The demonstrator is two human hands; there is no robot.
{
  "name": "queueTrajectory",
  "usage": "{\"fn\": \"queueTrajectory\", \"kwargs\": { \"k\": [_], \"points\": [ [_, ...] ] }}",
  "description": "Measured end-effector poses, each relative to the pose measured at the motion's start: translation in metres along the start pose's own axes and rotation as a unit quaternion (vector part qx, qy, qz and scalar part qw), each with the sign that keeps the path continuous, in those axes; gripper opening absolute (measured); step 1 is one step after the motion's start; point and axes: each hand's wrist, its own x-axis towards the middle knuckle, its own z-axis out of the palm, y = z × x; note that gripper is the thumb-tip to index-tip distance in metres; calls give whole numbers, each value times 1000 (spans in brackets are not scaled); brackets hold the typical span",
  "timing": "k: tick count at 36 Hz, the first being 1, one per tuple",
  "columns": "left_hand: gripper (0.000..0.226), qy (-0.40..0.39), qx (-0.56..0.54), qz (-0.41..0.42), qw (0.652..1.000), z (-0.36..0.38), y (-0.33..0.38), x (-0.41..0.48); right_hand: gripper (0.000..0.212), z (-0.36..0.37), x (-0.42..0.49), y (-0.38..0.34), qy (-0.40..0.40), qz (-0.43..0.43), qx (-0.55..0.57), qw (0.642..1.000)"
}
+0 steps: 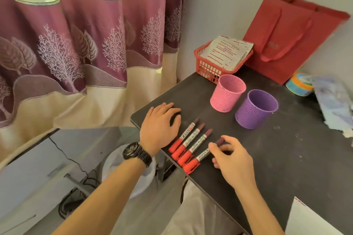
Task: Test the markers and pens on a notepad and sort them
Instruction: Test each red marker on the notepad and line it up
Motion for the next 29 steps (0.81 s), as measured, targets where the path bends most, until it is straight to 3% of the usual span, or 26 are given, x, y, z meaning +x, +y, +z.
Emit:
{"fn": "queueTrajectory", "kwargs": {
  "k": [6, 16, 29],
  "points": [
    [42, 5, 0, -3, 1000, 2, -3, -2, 40, 1, 9, -1, -14, -5, -65, 998],
    [64, -112, 21, 52, 992, -3, -13, -1, 50, 5, 8, 0, -16, -15, -120, 993],
    [54, -145, -10, 60, 988, -7, -17, 0, 53, 11, 6, 2, 10, -31, -148, 988]
  ]
}}
